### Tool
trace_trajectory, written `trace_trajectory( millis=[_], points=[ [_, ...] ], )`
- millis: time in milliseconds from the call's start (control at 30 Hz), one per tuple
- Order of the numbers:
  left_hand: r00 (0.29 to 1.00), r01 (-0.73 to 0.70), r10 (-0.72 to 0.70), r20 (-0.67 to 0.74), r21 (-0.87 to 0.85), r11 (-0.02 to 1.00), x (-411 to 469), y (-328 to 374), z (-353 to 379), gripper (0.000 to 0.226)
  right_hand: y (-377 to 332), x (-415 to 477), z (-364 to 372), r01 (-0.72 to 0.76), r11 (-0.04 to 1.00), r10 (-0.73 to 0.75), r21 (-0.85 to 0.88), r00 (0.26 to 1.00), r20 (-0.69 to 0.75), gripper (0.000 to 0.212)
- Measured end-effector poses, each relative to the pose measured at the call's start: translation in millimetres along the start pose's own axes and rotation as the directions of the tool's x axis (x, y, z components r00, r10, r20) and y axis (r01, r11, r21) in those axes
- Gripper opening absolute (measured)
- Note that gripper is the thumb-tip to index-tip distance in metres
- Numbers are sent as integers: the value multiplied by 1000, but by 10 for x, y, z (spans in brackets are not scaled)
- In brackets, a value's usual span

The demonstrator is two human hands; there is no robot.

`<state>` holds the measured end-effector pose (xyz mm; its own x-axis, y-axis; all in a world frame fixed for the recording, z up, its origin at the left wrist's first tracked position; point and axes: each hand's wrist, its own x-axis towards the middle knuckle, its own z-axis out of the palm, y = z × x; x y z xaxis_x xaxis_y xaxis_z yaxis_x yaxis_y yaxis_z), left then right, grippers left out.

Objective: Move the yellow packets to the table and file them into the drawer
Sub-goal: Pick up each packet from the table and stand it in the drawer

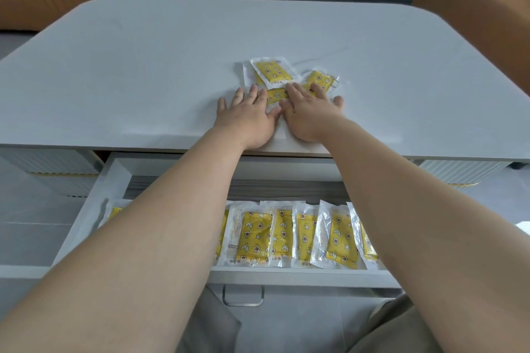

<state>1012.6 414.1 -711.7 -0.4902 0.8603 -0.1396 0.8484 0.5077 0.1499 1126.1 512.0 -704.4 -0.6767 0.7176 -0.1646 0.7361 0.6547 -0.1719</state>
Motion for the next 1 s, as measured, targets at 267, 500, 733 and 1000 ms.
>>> trace_trajectory(
  millis=[267, 500, 733, 1000],
  points=[
    [994, -98, 91, 53, 163, 982, -338, 14, -56, 67, 2, -480, -74, 39, 995, -28, -95, 994, 106, 59],
    [985, -173, 174, 21, 260, 950, -849, 86, -71, 58, 61, -1074, -66, 105, 988, -86, -110, 983, 164, 58],
    [952, -208, 252, -176, 235, 949, -1081, 129, 7, 48, 172, -1355, -30, 176, 980, -170, -97, 983, 61, 69],
    [884, -257, 335, -325, 261, 931, -1052, 114, -6, 9, 281, -1314, 17, 148, 981, -170, -126, 966, -194, 29]
  ],
)
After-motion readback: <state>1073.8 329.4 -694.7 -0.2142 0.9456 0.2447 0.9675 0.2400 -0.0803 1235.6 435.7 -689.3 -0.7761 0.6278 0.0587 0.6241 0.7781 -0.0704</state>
